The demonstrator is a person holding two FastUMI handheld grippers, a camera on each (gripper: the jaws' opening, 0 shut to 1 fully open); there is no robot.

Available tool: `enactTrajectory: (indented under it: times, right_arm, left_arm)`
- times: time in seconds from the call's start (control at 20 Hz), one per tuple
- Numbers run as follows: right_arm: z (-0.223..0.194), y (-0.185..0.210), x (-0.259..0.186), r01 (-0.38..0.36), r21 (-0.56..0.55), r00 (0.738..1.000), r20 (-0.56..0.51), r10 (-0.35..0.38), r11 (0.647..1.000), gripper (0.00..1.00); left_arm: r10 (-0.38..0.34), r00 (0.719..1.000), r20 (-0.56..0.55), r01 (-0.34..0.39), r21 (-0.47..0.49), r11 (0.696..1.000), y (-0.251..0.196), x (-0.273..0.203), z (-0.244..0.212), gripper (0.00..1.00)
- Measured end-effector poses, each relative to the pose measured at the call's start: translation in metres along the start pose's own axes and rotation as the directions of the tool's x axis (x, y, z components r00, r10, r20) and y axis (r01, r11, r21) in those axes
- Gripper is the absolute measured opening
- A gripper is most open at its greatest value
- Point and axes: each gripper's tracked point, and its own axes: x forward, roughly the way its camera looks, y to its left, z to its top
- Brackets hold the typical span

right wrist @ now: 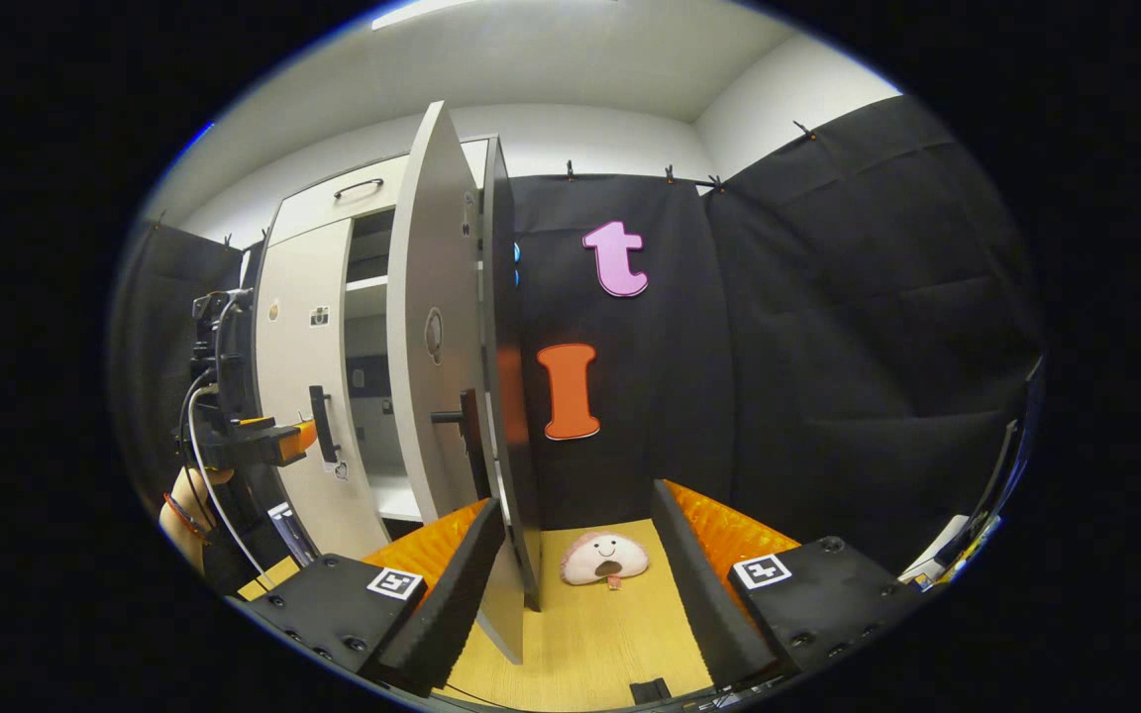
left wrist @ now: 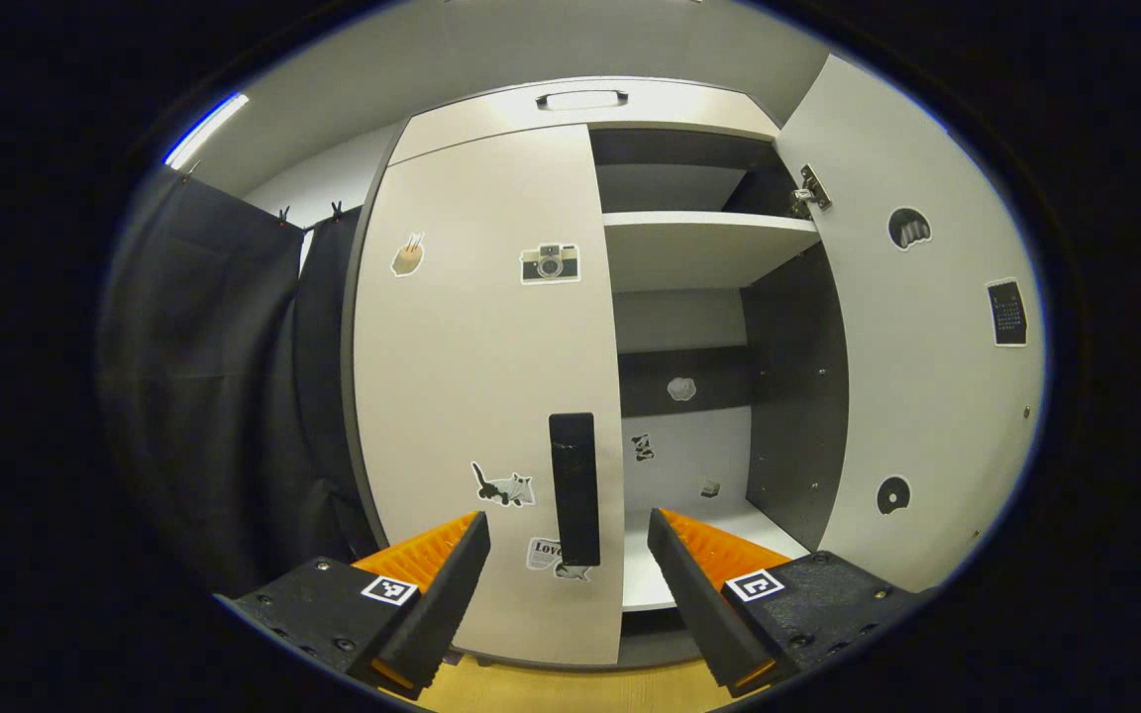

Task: Open the right door of the double-door shoe cabinet with the right hand, and open the left door with the left hand.

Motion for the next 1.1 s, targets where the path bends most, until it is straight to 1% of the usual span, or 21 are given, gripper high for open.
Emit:
enactTrajectory:
  times: [0.1,0.25,0.55,0.6,0.65,0.7,0.75,0.8,0.85,0.95,1.0,1.1]
  right_arm:
    - [0.001,-0.003,-0.001,0.022,0.003,1.000,0.002,-0.022,1.000,0.98]
    - [0.002,-0.009,0.000,0.069,0.012,0.998,0.008,-0.069,0.998,0.98]
    - [-0.003,-0.013,0.001,0.121,0.015,0.993,-0.002,-0.121,0.993,0.98]
    - [-0.003,-0.013,0.001,0.126,0.017,0.992,-0.002,-0.126,0.992,0.98]
    - [-0.003,-0.012,0.002,0.128,0.018,0.992,-0.003,-0.128,0.992,0.98]
    - [-0.003,-0.012,0.002,0.130,0.017,0.991,-0.003,-0.130,0.991,0.98]
    - [-0.004,-0.012,0.002,0.135,0.014,0.991,-0.003,-0.135,0.991,0.98]
    - [-0.004,-0.013,0.001,0.141,0.011,0.990,-0.004,-0.141,0.990,0.98]
    - [-0.004,-0.013,0.002,0.143,0.009,0.990,-0.004,-0.143,0.990,0.98]
    - [-0.005,-0.011,0.000,0.142,0.009,0.990,-0.007,-0.142,0.990,0.98]
    - [-0.006,-0.010,0.000,0.143,0.008,0.990,-0.007,-0.143,0.990,0.98]
    - [-0.006,-0.011,-0.001,0.143,0.004,0.990,-0.007,-0.143,0.990,0.98]
  left_arm:
    - [0.000,1.000,-0.003,0.000,-0.008,1.000,0.002,0.018,-0.003,0.98]
    - [-0.008,1.000,0.006,0.008,0.023,1.000,0.003,0.043,-0.004,0.98]
    - [-0.042,0.999,-0.018,0.042,-0.025,0.999,0.001,0.075,-0.010,0.96]
    - [-0.044,0.999,-0.017,0.043,-0.025,0.999,0.001,0.079,-0.010,0.93]
    - [-0.045,0.999,-0.016,0.045,-0.025,0.999,0.001,0.081,-0.009,0.91]
    - [-0.058,0.998,-0.018,0.058,-0.028,0.998,0.000,0.082,-0.009,0.85]
    - [-0.069,0.998,-0.005,0.069,-0.039,0.997,-0.002,0.084,-0.008,0.83]
    - [-0.078,0.997,-0.005,0.078,-0.047,0.996,-0.004,0.084,-0.008,0.77]
    - [-0.087,0.996,-0.012,0.087,-0.053,0.995,-0.006,0.083,-0.011,0.74]
    - [-0.090,0.996,-0.026,0.089,-0.066,0.994,-0.007,0.084,-0.015,0.60]
    - [-0.089,0.996,-0.032,0.086,-0.072,0.994,-0.009,0.084,-0.017,0.48]
    - [-0.093,0.995,-0.033,0.091,-0.072,0.993,-0.010,0.084,-0.019,0.36]
